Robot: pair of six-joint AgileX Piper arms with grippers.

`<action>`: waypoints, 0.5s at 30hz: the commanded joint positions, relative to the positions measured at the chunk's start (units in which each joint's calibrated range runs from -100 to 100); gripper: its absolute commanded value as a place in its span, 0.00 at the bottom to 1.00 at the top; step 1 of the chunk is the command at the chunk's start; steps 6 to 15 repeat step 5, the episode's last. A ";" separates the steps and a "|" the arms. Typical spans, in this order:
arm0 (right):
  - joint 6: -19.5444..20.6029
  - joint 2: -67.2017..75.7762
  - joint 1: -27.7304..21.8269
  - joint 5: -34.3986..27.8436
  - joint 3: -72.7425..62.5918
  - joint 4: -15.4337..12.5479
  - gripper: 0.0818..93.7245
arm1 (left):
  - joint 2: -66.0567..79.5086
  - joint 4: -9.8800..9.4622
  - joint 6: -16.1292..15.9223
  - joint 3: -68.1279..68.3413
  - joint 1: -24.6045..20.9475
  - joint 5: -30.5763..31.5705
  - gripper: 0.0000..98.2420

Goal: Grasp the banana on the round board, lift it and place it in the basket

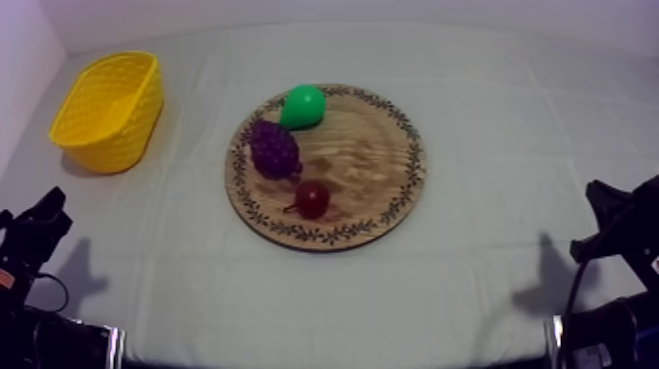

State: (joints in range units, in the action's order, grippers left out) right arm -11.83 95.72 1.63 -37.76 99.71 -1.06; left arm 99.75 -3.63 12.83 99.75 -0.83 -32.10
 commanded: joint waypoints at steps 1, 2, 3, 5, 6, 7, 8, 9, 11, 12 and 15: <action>-0.02 0.03 -0.02 0.02 -0.05 0.01 0.01 | -0.01 0.00 -0.01 0.03 0.00 0.01 0.00; -0.02 0.03 -0.02 0.02 -0.05 0.01 0.01 | -0.01 0.00 -0.01 0.03 0.00 0.01 0.00; -0.02 0.03 -0.02 0.02 -0.05 0.01 0.01 | -0.01 0.00 -0.01 0.03 0.00 0.01 0.00; -0.02 0.03 -0.02 0.02 -0.05 0.01 0.01 | -0.01 0.00 -0.01 0.03 0.00 0.01 0.00; -0.02 0.03 -0.02 0.02 -0.05 0.01 0.01 | -0.01 0.00 -0.01 0.03 0.00 0.01 0.00; -0.02 0.03 -0.02 0.02 -0.05 0.01 0.01 | -0.01 0.00 -0.01 0.03 0.00 0.01 0.00; -0.02 0.03 -0.02 0.02 -0.05 0.01 0.01 | -0.01 0.00 -0.01 0.03 0.00 0.01 0.00; -0.02 0.03 -0.02 0.02 -0.05 0.01 0.01 | -0.01 0.00 -0.01 0.03 0.00 0.01 0.00; -0.02 0.03 -0.02 0.02 -0.05 0.01 0.01 | -0.01 0.00 -0.01 0.03 0.00 0.01 0.00; -0.02 0.03 -0.02 0.02 -0.05 0.01 0.01 | -0.01 0.00 -0.01 0.03 0.00 0.01 0.00; -0.02 0.03 -0.02 0.02 -0.05 0.01 0.01 | -0.01 0.00 -0.01 0.03 0.00 0.01 0.00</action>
